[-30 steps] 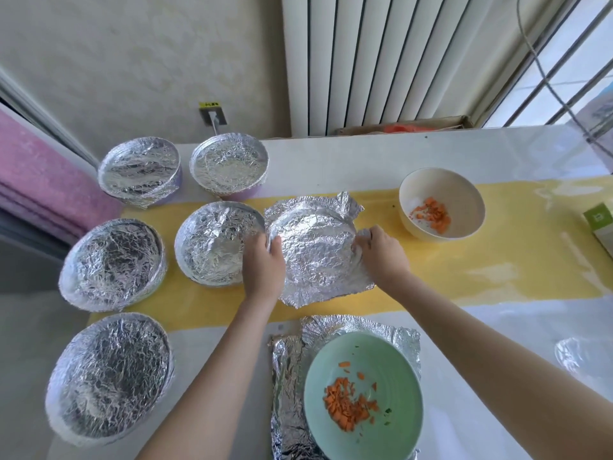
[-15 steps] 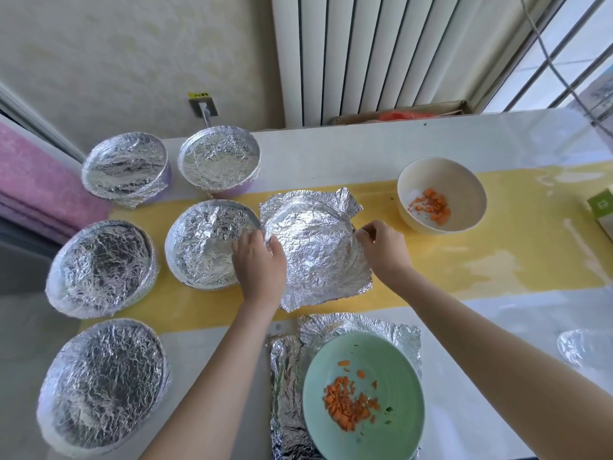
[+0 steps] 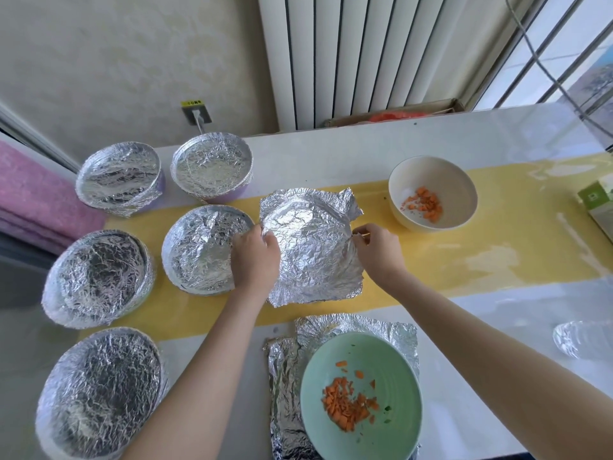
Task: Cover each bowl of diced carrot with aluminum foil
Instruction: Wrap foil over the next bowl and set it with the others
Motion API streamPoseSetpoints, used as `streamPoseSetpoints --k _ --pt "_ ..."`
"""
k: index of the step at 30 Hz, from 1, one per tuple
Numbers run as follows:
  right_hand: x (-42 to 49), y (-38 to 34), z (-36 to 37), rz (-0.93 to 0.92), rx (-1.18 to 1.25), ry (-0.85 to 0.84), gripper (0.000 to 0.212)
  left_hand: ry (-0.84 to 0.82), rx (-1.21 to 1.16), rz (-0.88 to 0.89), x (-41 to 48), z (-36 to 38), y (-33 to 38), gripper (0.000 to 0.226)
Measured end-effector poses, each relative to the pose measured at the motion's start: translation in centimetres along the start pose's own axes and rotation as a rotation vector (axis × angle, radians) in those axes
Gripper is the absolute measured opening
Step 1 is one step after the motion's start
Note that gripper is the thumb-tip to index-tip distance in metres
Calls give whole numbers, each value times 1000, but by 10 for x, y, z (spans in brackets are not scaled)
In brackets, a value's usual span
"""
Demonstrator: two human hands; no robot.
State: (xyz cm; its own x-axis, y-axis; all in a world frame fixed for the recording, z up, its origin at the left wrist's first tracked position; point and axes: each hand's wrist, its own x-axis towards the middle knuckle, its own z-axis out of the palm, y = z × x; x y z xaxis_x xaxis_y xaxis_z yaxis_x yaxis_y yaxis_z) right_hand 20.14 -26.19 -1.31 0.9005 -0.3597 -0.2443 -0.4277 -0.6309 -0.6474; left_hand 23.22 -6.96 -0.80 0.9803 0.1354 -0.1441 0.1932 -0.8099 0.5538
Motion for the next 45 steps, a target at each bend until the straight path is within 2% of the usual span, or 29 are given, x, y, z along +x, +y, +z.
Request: streamPoseSetpoints --k 5,9,11,13,17,23,25,28,31,33,36,38,41,45 --pt "-1 7 -12 -7 -17 30 25 -2 14 31 -7 7 4 32" --pt "-2 7 -21 4 -18 72 25 49 43 123 -18 15 10 28" --pt "-2 7 -24 20 -27 78 24 41 -72 121 -21 15 14 23" --pt "-2 8 -27 31 -16 77 24 -44 -301 92 -21 11 19 9" --pt "-3 12 -32 38 6 63 26 -102 -690 -70 -11 0 24 11" --pt "-12 15 -24 21 12 -58 28 -68 -639 24 -6 1 28 20" --pt "-12 13 -25 77 120 -82 34 -61 -642 10 -7 1 27 22" --pt "-8 10 -30 145 335 -98 64 -79 -699 -22 -10 -1 27 23" --pt "-3 10 -32 180 462 3 78 -132 -748 -36 -13 -3 26 24" --pt "0 10 -33 201 544 65 73 -168 -753 -27 -14 -4 24 24" --pt "3 11 -34 143 551 63 43 -223 -713 7 -15 -4 19 29" --pt "2 12 -33 143 571 51 44 -266 -698 10 -14 -3 15 32" --pt "1 10 -30 147 560 3 30 -323 -725 -37 -12 -3 14 29" --pt "0 9 -24 135 560 -2 34 -230 -748 -80 -13 -4 19 26"
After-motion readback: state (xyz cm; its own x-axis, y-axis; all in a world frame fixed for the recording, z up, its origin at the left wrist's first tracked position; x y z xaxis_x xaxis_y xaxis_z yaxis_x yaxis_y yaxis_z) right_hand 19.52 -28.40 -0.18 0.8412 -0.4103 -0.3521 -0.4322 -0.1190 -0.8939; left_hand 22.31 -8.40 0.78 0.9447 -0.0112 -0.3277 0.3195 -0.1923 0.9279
